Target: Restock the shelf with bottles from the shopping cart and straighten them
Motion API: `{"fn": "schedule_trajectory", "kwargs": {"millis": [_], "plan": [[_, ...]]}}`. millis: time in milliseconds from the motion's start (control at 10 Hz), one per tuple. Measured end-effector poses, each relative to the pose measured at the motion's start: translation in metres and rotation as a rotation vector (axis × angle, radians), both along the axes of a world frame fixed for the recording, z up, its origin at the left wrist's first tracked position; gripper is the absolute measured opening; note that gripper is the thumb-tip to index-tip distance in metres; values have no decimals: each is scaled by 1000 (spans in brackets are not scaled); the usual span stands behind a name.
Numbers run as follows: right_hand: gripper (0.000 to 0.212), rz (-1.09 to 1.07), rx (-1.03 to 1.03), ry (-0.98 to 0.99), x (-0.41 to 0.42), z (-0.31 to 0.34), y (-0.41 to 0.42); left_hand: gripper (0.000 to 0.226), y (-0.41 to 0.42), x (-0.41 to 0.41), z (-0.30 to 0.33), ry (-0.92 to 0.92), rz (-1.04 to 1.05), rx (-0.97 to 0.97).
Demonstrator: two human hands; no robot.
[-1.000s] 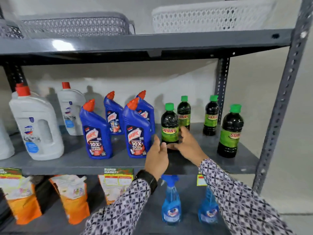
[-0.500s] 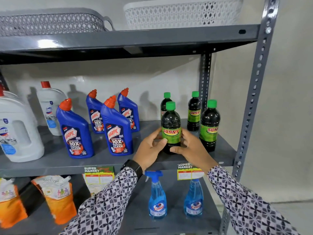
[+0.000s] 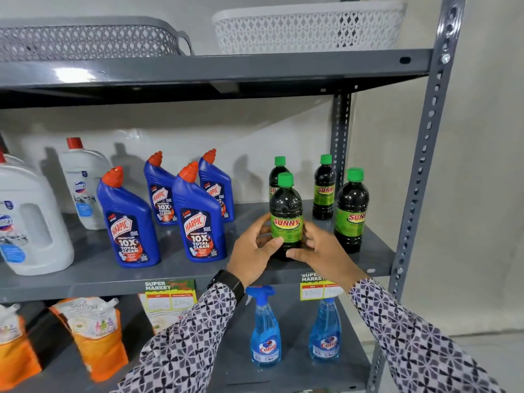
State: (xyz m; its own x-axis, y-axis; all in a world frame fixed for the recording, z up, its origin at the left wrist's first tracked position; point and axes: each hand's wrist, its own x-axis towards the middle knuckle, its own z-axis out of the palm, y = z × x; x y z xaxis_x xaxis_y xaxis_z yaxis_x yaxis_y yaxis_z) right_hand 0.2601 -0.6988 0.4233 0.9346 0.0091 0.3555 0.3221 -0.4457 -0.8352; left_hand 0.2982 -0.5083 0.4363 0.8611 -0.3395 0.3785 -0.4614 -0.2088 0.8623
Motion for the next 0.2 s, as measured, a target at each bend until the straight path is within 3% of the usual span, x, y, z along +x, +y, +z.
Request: {"fn": "schedule_trajectory", "kwargs": {"millis": [100,200], "plan": [[95,-202,-42,-127,-28,14,20,62,19,-29,10,21,2,-29],[79,-525,-281,-553,-46,55,48,57,55,-44,42,-290,138,-107]]}}
